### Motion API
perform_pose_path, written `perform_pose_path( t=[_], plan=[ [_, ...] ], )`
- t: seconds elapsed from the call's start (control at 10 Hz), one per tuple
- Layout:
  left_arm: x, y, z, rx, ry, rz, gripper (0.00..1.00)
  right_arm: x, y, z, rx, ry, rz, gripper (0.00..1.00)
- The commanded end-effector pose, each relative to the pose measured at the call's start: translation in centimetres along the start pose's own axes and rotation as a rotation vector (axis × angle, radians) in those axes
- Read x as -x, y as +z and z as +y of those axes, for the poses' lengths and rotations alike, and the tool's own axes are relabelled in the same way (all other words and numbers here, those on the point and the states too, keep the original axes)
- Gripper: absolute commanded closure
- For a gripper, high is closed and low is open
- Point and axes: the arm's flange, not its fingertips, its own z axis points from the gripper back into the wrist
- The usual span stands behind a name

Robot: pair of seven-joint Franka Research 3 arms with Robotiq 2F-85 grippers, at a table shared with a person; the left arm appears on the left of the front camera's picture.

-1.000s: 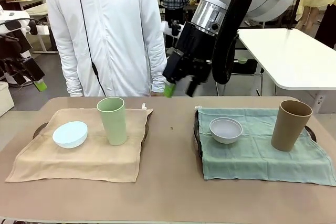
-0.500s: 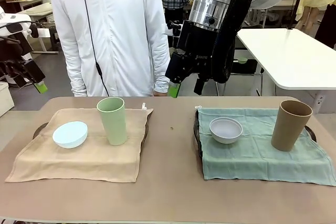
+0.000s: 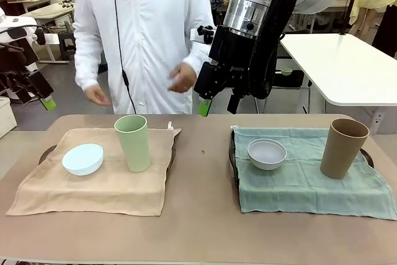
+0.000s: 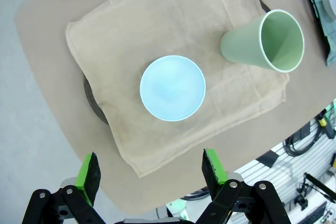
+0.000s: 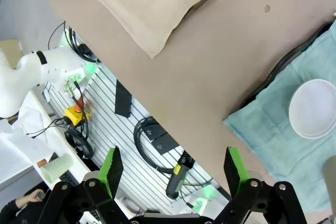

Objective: Set up a tray with a mat and arrange the tableware.
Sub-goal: Place the Picnic Bowl and Reusable plastic cup back onto the Handle tray in front of the human's position.

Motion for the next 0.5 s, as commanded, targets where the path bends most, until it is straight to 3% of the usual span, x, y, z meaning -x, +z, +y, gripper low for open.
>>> perform_pose_path(
  t=[0.0,0.4],
  plan=[
    [-0.08,0.03,0.11,-0.007,0.002,-0.009,0.0,0.46,-0.41,-0.19,-0.012,0.015,-0.017,0.0],
    [-0.08,0.03,0.11,-0.007,0.002,-0.009,0.0,0.46,-0.41,-0.19,-0.012,0.015,-0.017,0.0]
  ],
)
